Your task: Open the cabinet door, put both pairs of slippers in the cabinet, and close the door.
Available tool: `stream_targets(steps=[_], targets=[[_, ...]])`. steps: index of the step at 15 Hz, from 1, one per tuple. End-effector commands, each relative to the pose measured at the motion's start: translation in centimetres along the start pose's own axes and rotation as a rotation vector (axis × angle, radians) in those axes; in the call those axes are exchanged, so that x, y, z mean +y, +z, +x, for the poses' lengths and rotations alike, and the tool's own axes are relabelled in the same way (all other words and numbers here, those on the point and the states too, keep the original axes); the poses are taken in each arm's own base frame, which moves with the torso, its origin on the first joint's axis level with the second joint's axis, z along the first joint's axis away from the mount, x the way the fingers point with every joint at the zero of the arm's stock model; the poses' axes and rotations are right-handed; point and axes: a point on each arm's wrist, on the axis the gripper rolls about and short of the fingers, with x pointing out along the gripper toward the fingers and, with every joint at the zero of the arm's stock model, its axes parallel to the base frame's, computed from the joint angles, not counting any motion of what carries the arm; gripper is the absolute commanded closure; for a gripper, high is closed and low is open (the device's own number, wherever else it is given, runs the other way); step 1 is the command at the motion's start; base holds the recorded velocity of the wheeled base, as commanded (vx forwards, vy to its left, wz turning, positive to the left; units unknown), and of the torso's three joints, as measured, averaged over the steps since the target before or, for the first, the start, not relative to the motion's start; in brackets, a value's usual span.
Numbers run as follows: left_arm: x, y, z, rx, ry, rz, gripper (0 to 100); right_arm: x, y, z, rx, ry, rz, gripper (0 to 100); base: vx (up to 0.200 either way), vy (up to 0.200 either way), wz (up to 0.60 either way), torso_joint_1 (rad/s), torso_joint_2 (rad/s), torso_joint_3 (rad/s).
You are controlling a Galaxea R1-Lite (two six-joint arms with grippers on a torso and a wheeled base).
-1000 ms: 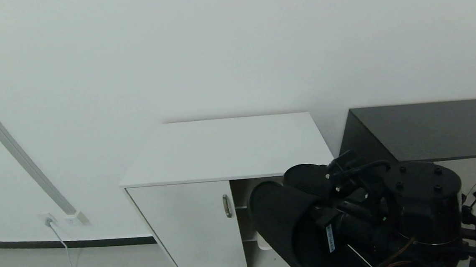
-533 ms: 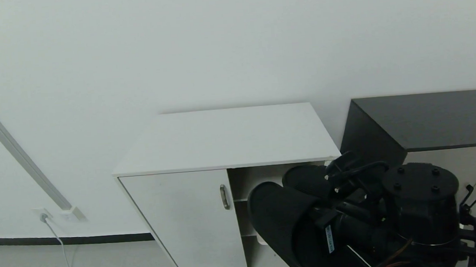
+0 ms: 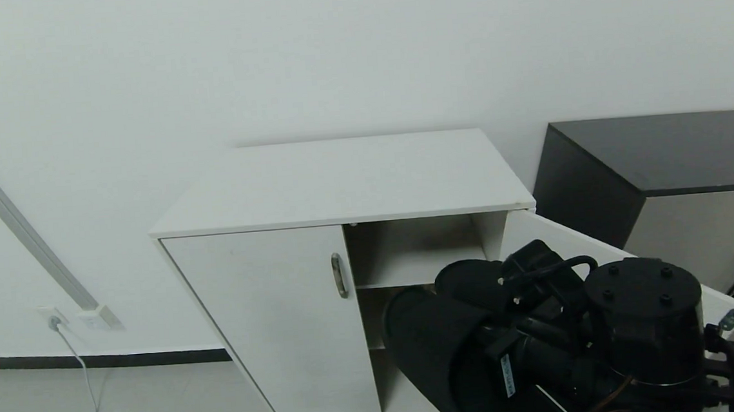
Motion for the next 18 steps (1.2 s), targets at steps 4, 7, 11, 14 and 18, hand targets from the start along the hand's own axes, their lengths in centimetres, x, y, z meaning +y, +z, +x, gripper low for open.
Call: stream_targets(steps=[4, 7, 11, 14, 18], targets=[[0.0, 0.0, 0.0, 0.0, 0.001, 0.0, 100, 0.07, -0.14, -0.07, 0.003, 0.0, -0.002, 100, 0.0, 0.0, 0.0, -0.195, 0.52, 0.321], [0.0, 0.0, 0.01, 0.001, 0.0, 0.0, 100, 0.16, -0.2, -0.06, 0.006, 0.004, -0.004, 100, 0.0, 0.0, 0.0, -0.173, 0.49, 0.32], [0.0, 0.0, 0.01, 0.001, 0.0, 0.0, 100, 0.2, -0.2, -0.08, 0.006, 0.006, -0.006, 100, 0.0, 0.0, 0.0, -0.143, 0.47, 0.331], [0.0, 0.0, 0.0, 0.0, 0.001, 0.0, 100, 0.19, -0.23, -0.09, 0.006, 0.004, -0.004, 100, 0.0, 0.0, 0.0, -0.12, 0.46, 0.343], [0.0, 0.0, 0.01, 0.001, 0.0, 0.0, 100, 0.18, -0.44, -0.15, 0.013, 0.005, -0.007, 100, 0.0, 0.0, 0.0, -0.074, 0.44, 0.367]])
